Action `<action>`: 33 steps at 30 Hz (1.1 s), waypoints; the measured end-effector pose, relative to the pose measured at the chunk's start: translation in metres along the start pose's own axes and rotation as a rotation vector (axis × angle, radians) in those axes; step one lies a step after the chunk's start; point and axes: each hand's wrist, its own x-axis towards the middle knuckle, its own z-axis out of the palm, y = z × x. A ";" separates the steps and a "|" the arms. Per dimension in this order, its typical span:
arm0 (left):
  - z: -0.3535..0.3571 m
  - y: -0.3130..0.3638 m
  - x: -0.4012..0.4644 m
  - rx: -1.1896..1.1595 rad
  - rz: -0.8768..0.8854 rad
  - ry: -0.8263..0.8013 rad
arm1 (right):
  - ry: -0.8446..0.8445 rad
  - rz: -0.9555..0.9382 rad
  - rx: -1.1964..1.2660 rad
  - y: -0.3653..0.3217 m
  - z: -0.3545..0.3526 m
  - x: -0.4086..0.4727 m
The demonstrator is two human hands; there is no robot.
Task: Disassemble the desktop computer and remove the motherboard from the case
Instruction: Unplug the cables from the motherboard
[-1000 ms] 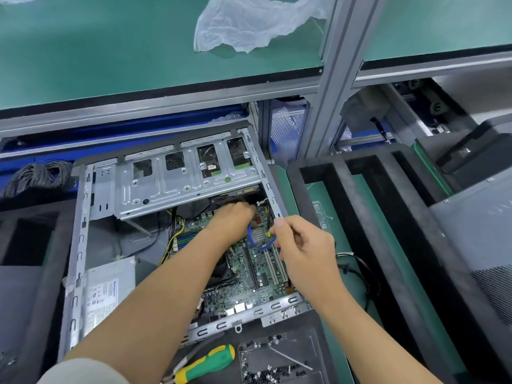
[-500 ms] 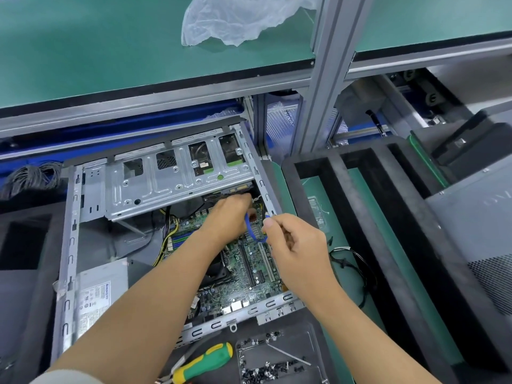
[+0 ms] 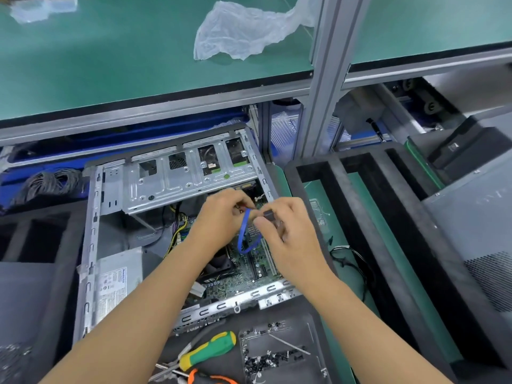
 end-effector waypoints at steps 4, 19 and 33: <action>-0.014 0.025 -0.010 -0.020 -0.041 0.171 | -0.028 0.088 0.066 -0.021 0.012 -0.001; -0.005 0.113 -0.018 -0.197 0.190 0.225 | 0.205 0.176 0.035 -0.044 -0.069 -0.001; 0.007 0.007 -0.044 -0.154 -0.278 0.163 | 0.089 0.575 -0.475 0.118 -0.129 -0.032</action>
